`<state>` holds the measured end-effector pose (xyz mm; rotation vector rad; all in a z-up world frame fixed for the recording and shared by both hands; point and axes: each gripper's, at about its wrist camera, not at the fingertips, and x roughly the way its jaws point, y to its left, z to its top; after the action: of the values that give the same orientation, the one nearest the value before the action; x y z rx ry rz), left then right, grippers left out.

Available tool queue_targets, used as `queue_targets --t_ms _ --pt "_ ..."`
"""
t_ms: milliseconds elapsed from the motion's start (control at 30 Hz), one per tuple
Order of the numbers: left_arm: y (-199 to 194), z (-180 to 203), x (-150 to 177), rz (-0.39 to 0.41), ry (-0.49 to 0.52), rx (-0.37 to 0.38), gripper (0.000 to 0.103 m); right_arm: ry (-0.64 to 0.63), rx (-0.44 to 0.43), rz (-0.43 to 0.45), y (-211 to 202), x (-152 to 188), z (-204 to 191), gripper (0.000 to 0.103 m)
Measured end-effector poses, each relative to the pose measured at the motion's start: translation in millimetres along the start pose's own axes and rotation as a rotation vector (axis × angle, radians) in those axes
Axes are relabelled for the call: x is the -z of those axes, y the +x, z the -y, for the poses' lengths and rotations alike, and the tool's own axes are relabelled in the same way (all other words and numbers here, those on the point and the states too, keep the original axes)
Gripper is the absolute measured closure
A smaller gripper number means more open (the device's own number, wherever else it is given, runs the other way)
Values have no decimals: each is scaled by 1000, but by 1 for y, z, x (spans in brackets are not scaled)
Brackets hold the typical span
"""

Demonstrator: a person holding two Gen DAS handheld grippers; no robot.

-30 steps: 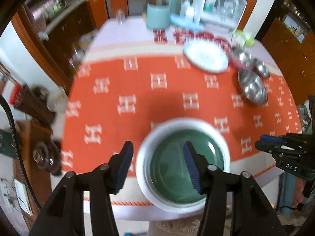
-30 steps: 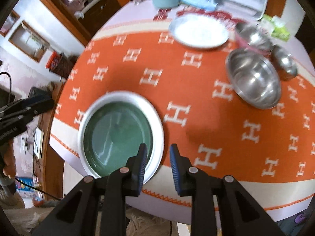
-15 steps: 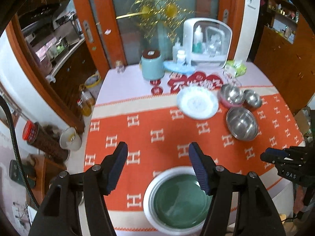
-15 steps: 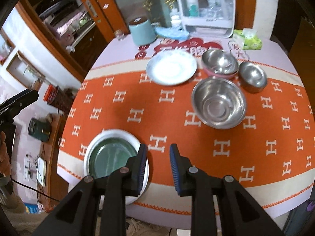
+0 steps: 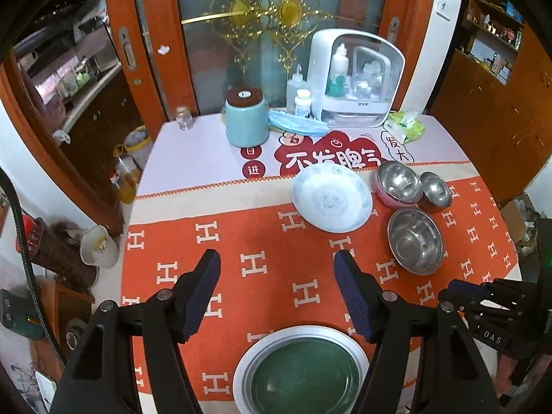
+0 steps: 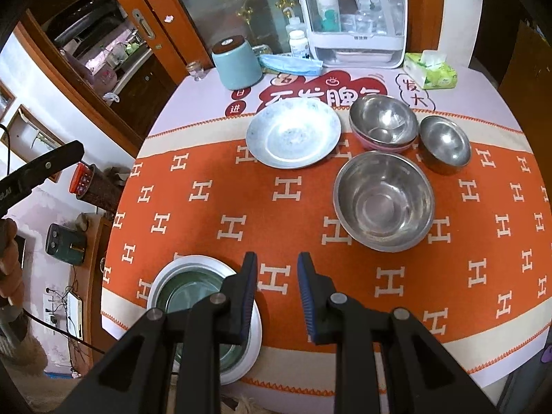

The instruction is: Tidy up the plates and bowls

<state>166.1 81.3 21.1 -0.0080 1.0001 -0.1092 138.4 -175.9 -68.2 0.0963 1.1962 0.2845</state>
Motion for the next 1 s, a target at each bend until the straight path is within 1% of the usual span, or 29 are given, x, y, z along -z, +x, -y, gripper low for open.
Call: queue_targets --t_ms 200,333,400,433,500,633,767,833,967,1000 --pt "46 0 -12 -72 13 44 36 13 -6 -40 27 -13 -3 79" --pt "81 4 -21 -110 36 81 36 59 -50 -67 53 -26 5 79" --pt "108 7 -30 -131 50 81 36 91 -77 -63 67 -36 12 79" --pt "119 7 -34 -144 51 76 36 104 -76 -62 71 -41 14 79" --pt "149 7 -45 -178 41 73 36 130 -68 -57 87 -60 22 79" --pt "196 7 -60 -231 21 106 36 140 -37 -34 108 -96 32 79" --pt "248 11 -64 -323 4 119 36 175 5 -60 138 -126 46 79" --pt "273 15 -62 -372 0 114 36 199 11 -75 152 -135 54 79" --pt "300 15 -61 -402 -16 113 36 252 34 -109 179 -146 71 79" --pt "304 14 -61 -407 -24 112 36 266 51 -121 187 -148 76 79"
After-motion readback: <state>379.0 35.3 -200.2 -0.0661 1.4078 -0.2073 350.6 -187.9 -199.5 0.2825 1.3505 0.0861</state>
